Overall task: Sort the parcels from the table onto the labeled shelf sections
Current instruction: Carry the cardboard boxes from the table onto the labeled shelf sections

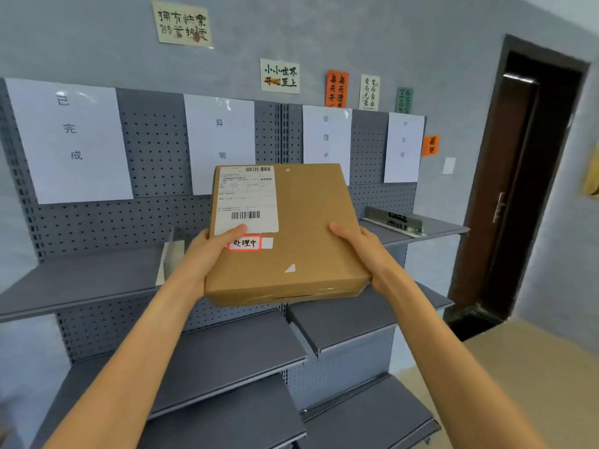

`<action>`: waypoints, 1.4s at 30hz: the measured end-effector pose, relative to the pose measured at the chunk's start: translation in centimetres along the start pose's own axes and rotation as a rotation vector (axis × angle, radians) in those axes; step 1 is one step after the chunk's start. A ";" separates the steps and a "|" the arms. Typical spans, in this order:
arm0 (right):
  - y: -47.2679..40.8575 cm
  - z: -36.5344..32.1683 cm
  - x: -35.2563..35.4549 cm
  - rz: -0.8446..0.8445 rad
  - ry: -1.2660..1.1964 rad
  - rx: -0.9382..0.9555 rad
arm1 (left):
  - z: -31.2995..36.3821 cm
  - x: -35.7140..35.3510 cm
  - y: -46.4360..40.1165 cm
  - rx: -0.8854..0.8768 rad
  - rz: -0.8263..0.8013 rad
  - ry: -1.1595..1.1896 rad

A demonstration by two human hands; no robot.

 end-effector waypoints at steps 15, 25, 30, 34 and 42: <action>-4.0 7.0 15.9 -0.015 0.033 -0.074 | -8.8 -15.4 -1.2 0.089 -0.015 0.022; -12.0 8.5 18.6 -0.020 0.040 -0.134 | -11.1 -19.5 -9.1 0.134 -0.007 0.022; -17.5 7.5 18.4 -0.027 0.087 -0.149 | -11.2 -20.0 -14.6 0.140 0.008 0.031; -21.5 7.1 18.3 -0.067 0.120 -0.172 | -11.1 -20.3 -18.3 0.163 0.027 0.016; -28.1 6.9 18.7 -0.115 0.124 -0.219 | -10.6 -21.8 -23.7 0.176 0.055 0.027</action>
Point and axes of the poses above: each hand's wrist, its own y-axis away from the middle knuckle, its own x-axis out of the back of the hand, z = x × y, the point moved 4 cm from there along -y, towards the middle knuckle, and after that the axes turned 13 degrees about y, right-handed, at the moved point
